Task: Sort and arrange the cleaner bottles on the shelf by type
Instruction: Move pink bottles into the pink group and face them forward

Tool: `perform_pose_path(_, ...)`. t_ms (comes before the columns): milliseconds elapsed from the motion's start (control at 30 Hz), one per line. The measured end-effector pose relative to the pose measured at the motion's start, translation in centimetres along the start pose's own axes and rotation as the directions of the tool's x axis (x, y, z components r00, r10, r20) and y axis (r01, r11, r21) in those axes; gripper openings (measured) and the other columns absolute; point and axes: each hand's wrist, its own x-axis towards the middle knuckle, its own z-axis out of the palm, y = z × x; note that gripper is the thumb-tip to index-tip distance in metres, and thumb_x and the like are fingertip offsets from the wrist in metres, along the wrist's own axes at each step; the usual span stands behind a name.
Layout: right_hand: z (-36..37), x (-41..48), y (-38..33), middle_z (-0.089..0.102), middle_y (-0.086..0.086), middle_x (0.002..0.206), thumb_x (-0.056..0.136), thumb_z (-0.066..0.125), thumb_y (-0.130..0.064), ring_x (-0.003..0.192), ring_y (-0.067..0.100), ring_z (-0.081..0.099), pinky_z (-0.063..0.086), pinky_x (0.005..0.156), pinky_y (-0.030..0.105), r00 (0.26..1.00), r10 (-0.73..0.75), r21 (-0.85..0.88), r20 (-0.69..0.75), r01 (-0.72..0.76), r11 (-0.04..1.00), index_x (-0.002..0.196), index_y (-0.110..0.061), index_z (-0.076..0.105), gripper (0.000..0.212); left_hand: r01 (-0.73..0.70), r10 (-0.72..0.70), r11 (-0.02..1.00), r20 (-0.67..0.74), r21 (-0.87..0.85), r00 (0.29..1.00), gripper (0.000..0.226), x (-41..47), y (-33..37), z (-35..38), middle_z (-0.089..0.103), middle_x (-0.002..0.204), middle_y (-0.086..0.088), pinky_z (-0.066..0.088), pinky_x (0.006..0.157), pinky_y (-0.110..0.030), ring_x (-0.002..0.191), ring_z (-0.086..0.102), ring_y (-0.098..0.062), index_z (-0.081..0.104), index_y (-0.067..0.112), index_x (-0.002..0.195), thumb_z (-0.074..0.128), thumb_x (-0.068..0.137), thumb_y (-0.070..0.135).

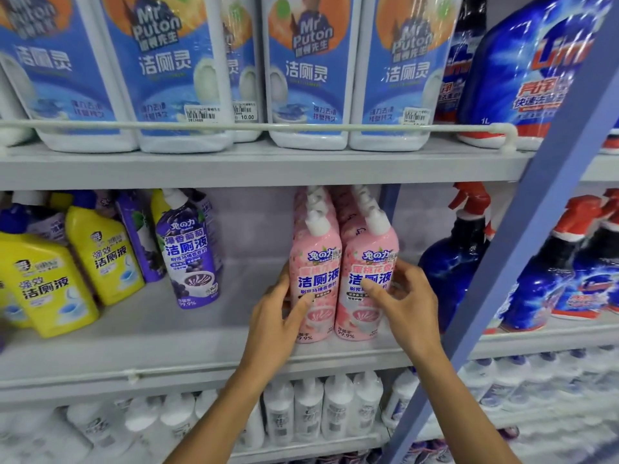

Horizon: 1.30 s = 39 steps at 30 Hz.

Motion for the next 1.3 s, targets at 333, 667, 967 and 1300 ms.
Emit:
perform_pose_path(333, -0.4, 0.3, 0.3, 0.071, -0.008, 0.123, 0.070, 0.083, -0.057, 0.109, 0.010, 0.069, 0.059, 0.095, 0.044, 0.999, -0.006, 0.007, -0.035, 0.006, 1.000, 0.133, -0.022, 0.063, 0.074, 0.054, -0.044, 0.992, 0.086, -0.117, 0.995, 0.058, 0.3, 0.9, 0.3, 0.069, 0.130, 0.015, 0.055, 0.088, -0.015, 0.114, 0.067, 0.000, 0.039, 0.033, 0.156, 0.061, 0.102, 0.031)
perform_pose_path(667, -0.2, -0.2, 0.3, 0.070, -0.011, 0.125, 0.074, 0.081, -0.056, 0.114, 0.009, 0.067, 0.058, 0.099, 0.045, 1.000, -0.002, 0.047, -0.014, 0.003, 0.999, 0.138, -0.023, 0.061, 0.075, 0.094, -0.097, 0.990, -0.018, -0.108, 0.995, 0.049, -0.4, -0.1, 1.3, 0.068, 0.127, 0.005, 0.058, 0.092, -0.026, 0.109, 0.069, -0.004, 0.055, 0.036, 0.144, 0.069, 0.097, 0.037)
perform_pose_path(967, -0.3, 0.1, 1.0, 0.074, -0.008, 0.120, 0.077, 0.081, -0.048, 0.108, 0.005, 0.071, 0.061, 0.093, 0.040, 0.997, 0.057, 0.075, 0.056, -0.061, 0.995, 0.133, -0.018, 0.064, 0.065, 0.107, -0.113, 0.982, -0.028, -0.158, 0.993, 0.035, -0.4, 0.0, 0.9, 0.079, 0.106, 0.010, 0.057, 0.078, -0.017, 0.094, 0.074, -0.003, 0.070, 0.017, 0.127, 0.076, 0.092, 0.018)
perform_pose_path(1300, -0.1, -0.2, 1.4, 0.074, -0.009, 0.123, 0.083, 0.081, -0.037, 0.112, 0.005, 0.070, 0.060, 0.097, 0.040, 0.996, 0.049, 0.140, 0.078, -0.060, 0.988, 0.137, -0.019, 0.063, 0.060, 0.128, -0.129, 0.976, 0.004, -0.176, 0.992, 0.034, -0.3, -0.7, 0.5, 0.078, 0.109, 0.006, 0.062, 0.089, -0.039, 0.100, 0.074, -0.012, 0.069, 0.019, 0.126, 0.075, 0.093, 0.022)
